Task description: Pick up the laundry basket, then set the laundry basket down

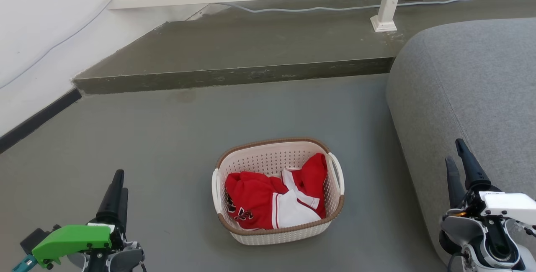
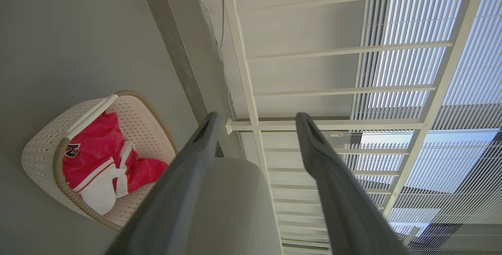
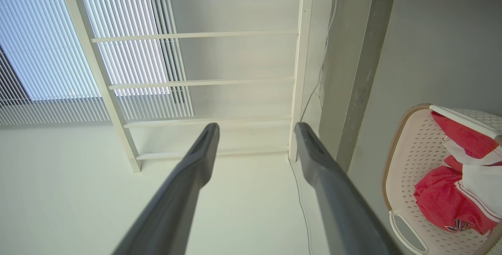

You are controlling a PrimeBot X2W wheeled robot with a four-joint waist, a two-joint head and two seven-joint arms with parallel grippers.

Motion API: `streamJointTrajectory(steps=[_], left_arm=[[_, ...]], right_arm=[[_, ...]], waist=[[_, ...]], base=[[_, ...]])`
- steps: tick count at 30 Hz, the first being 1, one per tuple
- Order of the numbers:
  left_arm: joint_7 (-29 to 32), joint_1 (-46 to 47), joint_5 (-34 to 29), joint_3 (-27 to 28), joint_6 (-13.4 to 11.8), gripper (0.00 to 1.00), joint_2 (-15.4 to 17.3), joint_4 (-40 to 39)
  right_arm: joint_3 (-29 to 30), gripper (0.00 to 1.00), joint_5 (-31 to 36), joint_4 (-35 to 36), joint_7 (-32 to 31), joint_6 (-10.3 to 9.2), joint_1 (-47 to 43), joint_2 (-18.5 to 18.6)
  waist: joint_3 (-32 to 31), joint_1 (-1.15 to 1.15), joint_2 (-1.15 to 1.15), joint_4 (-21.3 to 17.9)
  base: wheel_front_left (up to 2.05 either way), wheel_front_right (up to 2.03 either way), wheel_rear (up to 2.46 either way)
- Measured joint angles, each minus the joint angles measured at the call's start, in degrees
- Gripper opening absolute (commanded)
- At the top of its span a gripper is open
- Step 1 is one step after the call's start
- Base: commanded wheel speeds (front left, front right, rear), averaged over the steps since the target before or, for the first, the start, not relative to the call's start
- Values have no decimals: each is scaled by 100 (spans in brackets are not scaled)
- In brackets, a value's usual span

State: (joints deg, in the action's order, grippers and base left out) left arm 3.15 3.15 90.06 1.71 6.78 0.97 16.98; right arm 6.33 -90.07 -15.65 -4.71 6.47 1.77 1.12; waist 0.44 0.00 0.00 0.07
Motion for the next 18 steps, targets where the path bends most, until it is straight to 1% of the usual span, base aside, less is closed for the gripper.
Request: streamJointTrajectory(steps=[9,18], left_arm=[[-171,9,-312,-183,0,100,24,-89],[-347,41,-947,-424,0,100,168,-167]], right_arm=[[-165,100,259,155,138,1,4,82],[-435,100,670,338,424,1,12,241]], waist=[[10,0,0,7],[16,0,0,12]], base=[[0,0,0],[0,0,0]])
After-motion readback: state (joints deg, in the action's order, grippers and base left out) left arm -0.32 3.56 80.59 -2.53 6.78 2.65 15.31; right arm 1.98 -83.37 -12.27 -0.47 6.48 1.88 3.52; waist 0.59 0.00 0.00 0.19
